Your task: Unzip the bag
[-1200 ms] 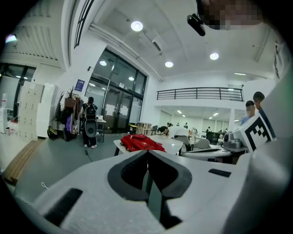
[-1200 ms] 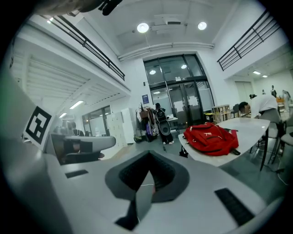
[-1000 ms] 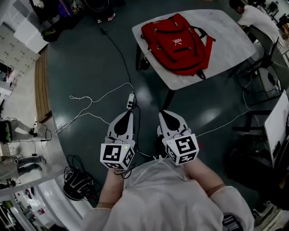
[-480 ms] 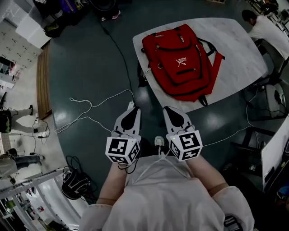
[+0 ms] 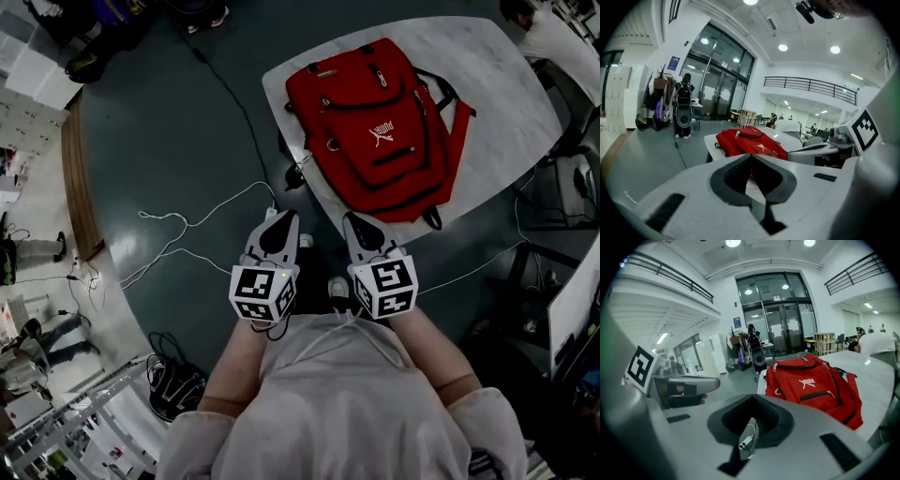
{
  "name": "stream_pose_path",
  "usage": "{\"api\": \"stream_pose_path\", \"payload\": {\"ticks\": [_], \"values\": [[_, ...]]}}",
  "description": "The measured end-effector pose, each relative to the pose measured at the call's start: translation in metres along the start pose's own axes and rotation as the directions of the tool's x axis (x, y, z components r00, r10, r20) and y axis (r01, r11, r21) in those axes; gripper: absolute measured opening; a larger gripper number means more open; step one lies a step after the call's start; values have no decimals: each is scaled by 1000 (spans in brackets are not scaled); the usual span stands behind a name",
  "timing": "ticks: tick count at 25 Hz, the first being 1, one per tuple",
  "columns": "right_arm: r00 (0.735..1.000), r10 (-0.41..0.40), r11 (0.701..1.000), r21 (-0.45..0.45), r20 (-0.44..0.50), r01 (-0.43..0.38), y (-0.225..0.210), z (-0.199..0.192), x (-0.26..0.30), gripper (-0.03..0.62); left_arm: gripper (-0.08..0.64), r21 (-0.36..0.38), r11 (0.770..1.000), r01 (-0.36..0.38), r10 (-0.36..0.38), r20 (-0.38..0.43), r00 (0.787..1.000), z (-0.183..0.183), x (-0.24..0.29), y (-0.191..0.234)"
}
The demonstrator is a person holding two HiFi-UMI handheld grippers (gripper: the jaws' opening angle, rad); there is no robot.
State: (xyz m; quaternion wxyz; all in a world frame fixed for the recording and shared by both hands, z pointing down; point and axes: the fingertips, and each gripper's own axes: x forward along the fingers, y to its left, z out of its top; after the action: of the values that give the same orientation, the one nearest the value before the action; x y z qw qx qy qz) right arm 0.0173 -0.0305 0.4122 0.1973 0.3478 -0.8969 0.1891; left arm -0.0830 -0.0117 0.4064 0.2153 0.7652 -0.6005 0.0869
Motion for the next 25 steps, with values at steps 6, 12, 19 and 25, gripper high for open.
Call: {"api": "stream_pose_path", "payload": {"ticks": [6,12,19,25], "values": [[991,-116,984,125,-72,124,-35,0,53,23,20,4,993,116,-114,-122,986,-14,64,41],[969,-168,966,168,-179,198,-56,-12,111,23,20,48,969,244,-226,-233,946,-32,116,61],[948,-141,973,137,-286,185,-70,-26,168,23,21,97,952,290,-244,-332,911,-57,160,83],[915,-91,985,101,-394,142,-79,-39,195,23,126,128,922,366,-282,-425,860,-80,177,78]]}}
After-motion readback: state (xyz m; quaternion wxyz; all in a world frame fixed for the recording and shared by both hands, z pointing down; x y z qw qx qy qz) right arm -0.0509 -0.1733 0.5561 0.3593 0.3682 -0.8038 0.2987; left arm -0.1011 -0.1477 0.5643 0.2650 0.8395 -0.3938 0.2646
